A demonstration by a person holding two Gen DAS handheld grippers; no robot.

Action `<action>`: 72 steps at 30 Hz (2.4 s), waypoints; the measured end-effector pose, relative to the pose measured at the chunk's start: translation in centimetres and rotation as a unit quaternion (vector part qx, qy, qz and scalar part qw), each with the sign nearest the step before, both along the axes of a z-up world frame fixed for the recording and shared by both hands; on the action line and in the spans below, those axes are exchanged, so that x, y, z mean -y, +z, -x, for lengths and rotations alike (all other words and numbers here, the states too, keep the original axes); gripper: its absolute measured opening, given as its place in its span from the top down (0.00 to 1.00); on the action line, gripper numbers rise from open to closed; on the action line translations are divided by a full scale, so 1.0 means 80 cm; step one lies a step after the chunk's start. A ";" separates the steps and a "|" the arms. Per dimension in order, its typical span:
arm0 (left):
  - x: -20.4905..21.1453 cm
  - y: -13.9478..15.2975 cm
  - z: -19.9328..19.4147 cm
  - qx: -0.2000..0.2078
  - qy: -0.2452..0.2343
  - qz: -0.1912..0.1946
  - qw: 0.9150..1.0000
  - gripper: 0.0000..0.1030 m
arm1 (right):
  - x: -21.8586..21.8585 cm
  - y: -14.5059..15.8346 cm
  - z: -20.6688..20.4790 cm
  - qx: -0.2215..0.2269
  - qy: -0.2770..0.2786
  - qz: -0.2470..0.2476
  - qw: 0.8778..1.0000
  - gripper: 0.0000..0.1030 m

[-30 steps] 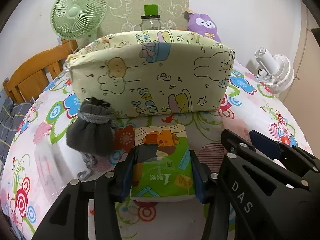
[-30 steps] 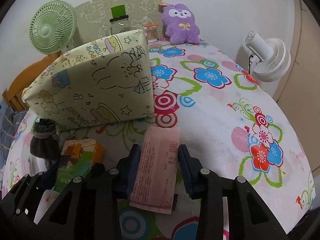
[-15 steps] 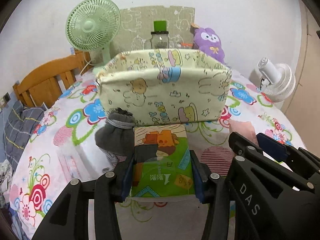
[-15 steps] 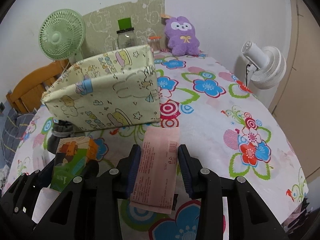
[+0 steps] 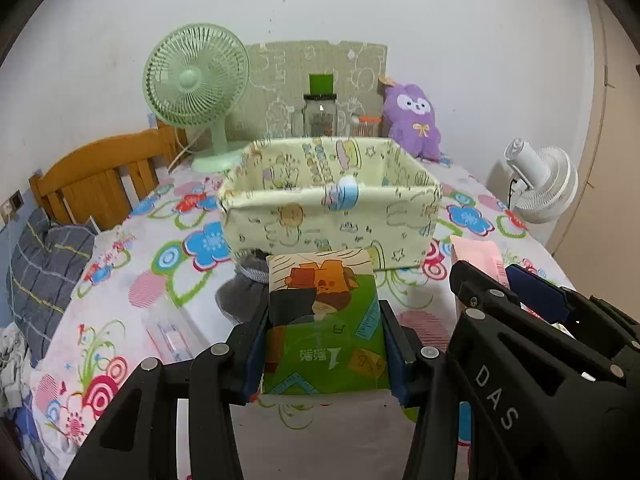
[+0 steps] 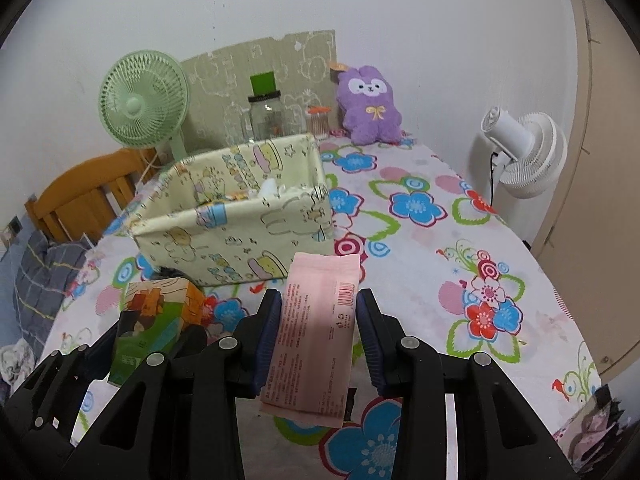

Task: Organize soft objects
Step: 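Lift and carry the pink packet and green tissue pack over the fabric box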

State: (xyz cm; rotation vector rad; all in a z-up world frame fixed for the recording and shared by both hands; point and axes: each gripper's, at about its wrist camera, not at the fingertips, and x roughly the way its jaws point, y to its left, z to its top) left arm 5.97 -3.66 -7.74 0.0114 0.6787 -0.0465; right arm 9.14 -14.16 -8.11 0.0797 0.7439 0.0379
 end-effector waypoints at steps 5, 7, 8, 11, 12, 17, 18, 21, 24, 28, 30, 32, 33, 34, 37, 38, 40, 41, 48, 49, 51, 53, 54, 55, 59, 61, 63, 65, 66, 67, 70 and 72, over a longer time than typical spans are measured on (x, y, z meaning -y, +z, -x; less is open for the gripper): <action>-0.001 0.019 0.007 0.012 -0.003 0.010 1.000 0.51 | -0.001 0.022 0.007 0.015 0.001 -0.003 1.000 0.59; -0.001 0.026 0.008 0.017 -0.002 0.012 1.000 0.51 | -0.001 0.029 0.009 0.020 0.002 -0.003 1.000 0.59; -0.001 0.030 0.009 0.020 -0.002 0.013 1.000 0.51 | -0.001 0.033 0.009 0.023 0.003 -0.002 1.000 0.59; -0.001 0.039 0.013 0.025 0.001 0.014 1.000 0.51 | -0.001 0.043 0.012 0.031 0.005 -0.003 1.000 0.59; -0.001 0.042 0.015 0.027 0.002 0.014 1.000 0.51 | -0.001 0.046 0.014 0.033 0.006 -0.004 0.999 0.59; -0.001 0.060 0.023 0.040 0.007 0.012 0.999 0.51 | -0.001 0.063 0.018 0.046 0.015 -0.011 0.999 0.59; -0.002 0.063 0.023 0.043 0.008 0.013 0.999 0.51 | -0.001 0.067 0.019 0.050 0.017 -0.011 0.999 0.59; -0.001 0.077 0.026 0.056 0.009 0.013 0.998 0.51 | 0.000 0.082 0.021 0.062 0.019 -0.011 0.998 0.59; -0.001 0.090 0.026 0.069 0.008 0.014 0.997 0.51 | 0.001 0.096 0.023 0.074 0.020 -0.013 0.997 0.59; -0.002 0.098 0.024 0.077 0.009 0.016 0.997 0.51 | -0.001 0.107 0.020 0.084 0.023 -0.012 0.996 0.59; -0.003 0.101 0.021 0.077 0.009 0.016 0.997 0.51 | -0.002 0.110 0.018 0.085 0.024 -0.013 0.996 0.59; -0.004 0.104 0.018 0.077 0.009 0.016 0.997 0.51 | -0.003 0.113 0.014 0.084 0.025 -0.014 0.996 0.59; -0.004 0.105 0.016 0.078 0.009 0.015 0.997 0.51 | -0.003 0.114 0.012 0.084 0.025 -0.015 0.996 0.59; -0.005 0.106 0.014 0.079 0.009 0.016 0.997 0.51 | -0.004 0.115 0.010 0.084 0.025 -0.015 0.996 0.59; -0.006 0.109 0.006 0.081 0.008 0.016 0.997 0.51 | -0.005 0.118 0.002 0.086 0.024 -0.014 0.996 0.59; -0.006 0.111 0.004 0.082 0.007 0.016 0.996 0.51 | -0.005 0.120 -0.001 0.087 0.023 -0.015 0.996 0.59; -0.008 0.116 0.000 0.086 0.007 0.016 0.996 0.51 | -0.007 0.125 -0.006 0.091 0.024 -0.015 0.995 0.59; -0.008 0.118 -0.002 0.089 0.007 0.016 0.996 0.51 | -0.008 0.127 -0.008 0.093 0.024 -0.016 0.995 0.59; -0.010 0.130 -0.020 0.098 0.003 0.018 0.995 0.51 | -0.012 0.140 -0.028 0.103 0.026 -0.015 0.994 0.59; -0.010 0.131 -0.023 0.099 0.003 0.018 0.995 0.51 | -0.012 0.141 -0.030 0.105 0.026 -0.015 0.994 0.59; -0.011 0.133 -0.030 0.099 0.003 0.019 0.995 0.51 | -0.012 0.142 -0.037 0.106 0.027 -0.015 0.994 0.59; -0.011 0.133 -0.036 0.099 0.003 0.019 0.995 0.51 | -0.013 0.142 -0.046 0.106 0.027 -0.016 0.994 0.59; -0.012 0.133 -0.040 0.099 0.003 0.019 0.995 0.51 | -0.014 0.142 -0.048 0.106 0.027 -0.015 0.994 0.59; -0.012 0.132 -0.043 0.099 0.003 0.019 0.995 0.51 | -0.014 0.141 -0.052 0.106 0.027 -0.015 0.994 0.59; -0.014 0.131 -0.058 0.096 0.004 0.021 0.995 0.51 | -0.016 0.138 -0.068 0.103 0.028 -0.015 0.994 0.59; -0.015 0.130 -0.064 0.094 0.004 0.020 0.995 0.51 | -0.017 0.135 -0.076 0.102 0.029 -0.015 0.994 0.59; -0.015 0.129 -0.073 0.092 0.004 0.021 0.995 0.51 | -0.018 0.133 -0.082 0.101 0.029 -0.014 0.994 0.59; -0.016 0.127 -0.079 0.090 0.004 0.020 0.996 0.50 | -0.019 0.131 -0.090 0.098 0.030 -0.014 0.995 0.59; -0.016 0.126 -0.083 0.089 0.004 0.020 0.996 0.50 | -0.020 0.130 -0.095 0.097 0.030 -0.015 0.995 0.59; -0.016 0.125 -0.088 0.088 0.004 0.020 0.996 0.50 | -0.020 0.128 -0.099 0.097 0.030 -0.015 0.995 0.59; -0.016 0.121 -0.101 0.083 0.003 0.021 0.996 0.50 | -0.023 0.124 -0.111 0.095 0.031 -0.014 0.995 0.59; -0.015 0.118 -0.109 0.079 0.003 0.021 0.997 0.50 | -0.024 0.120 -0.121 0.093 0.032 -0.012 0.995 0.59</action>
